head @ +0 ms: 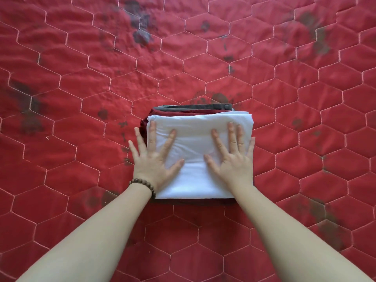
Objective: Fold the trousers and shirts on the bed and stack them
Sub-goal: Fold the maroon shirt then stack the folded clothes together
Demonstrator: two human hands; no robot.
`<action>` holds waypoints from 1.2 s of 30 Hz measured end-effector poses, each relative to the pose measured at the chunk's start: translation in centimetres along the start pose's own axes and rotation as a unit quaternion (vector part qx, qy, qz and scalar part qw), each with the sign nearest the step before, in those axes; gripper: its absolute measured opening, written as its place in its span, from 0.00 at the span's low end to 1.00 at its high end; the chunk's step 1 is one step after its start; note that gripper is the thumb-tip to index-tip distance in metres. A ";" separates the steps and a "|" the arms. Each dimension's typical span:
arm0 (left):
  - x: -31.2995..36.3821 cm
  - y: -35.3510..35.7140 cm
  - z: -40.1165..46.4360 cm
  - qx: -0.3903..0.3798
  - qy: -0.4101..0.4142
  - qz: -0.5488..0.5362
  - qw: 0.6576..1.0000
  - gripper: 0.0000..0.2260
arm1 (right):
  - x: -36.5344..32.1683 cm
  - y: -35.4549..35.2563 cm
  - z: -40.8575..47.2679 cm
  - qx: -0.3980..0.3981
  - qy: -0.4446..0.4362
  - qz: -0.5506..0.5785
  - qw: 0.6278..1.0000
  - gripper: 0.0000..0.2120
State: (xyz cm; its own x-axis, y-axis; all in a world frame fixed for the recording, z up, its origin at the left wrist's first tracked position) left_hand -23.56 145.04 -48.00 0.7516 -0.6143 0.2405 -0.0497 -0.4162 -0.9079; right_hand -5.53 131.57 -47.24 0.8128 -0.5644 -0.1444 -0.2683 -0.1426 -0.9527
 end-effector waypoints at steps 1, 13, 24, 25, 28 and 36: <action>-0.2 0.0 0.2 -0.009 0.006 -0.030 0.999 0.36 | 0.3 0.1 0.2 -0.003 0.014 0.021 1.000 0.34; -0.9 0.3 0.9 -0.103 0.010 -0.310 0.945 0.37 | 2.5 0.6 0.9 -0.113 0.002 0.320 0.941 0.40; -1.6 0.1 0.0 -0.125 -0.001 -0.353 0.927 0.39 | 2.4 0.5 -0.7 -0.165 0.008 0.424 0.891 0.40; -1.6 0.1 0.0 -0.133 -0.008 -0.349 0.928 0.39 | 2.4 0.4 -0.7 -0.176 0.010 0.427 0.887 0.40; -1.7 -0.2 0.0 -0.152 -0.033 -0.333 0.930 0.40 | 2.6 0.0 -0.3 -0.212 0.006 0.434 0.876 0.40; -1.4 1.0 -4.5 -0.166 -0.048 -0.322 0.931 0.41 | 3.1 -0.4 -2.6 -0.286 -0.013 0.476 0.832 0.42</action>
State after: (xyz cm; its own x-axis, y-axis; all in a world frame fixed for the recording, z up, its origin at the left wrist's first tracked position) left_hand -27.68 142.47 -47.74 0.7501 -0.1091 0.6523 0.2431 -0.8717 -0.4254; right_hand -4.24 127.72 -46.60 0.1009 -0.6263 -0.7730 -0.9925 -0.0097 -0.1217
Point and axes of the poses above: each hand's wrist, its own z-axis towards the middle knuckle, its own y-axis out of the palm, x = y × z, the point moved 5 cm from there along z, towards the middle knuckle, and after that the axes turned 12 degrees about -x, right-handed, at the moved point
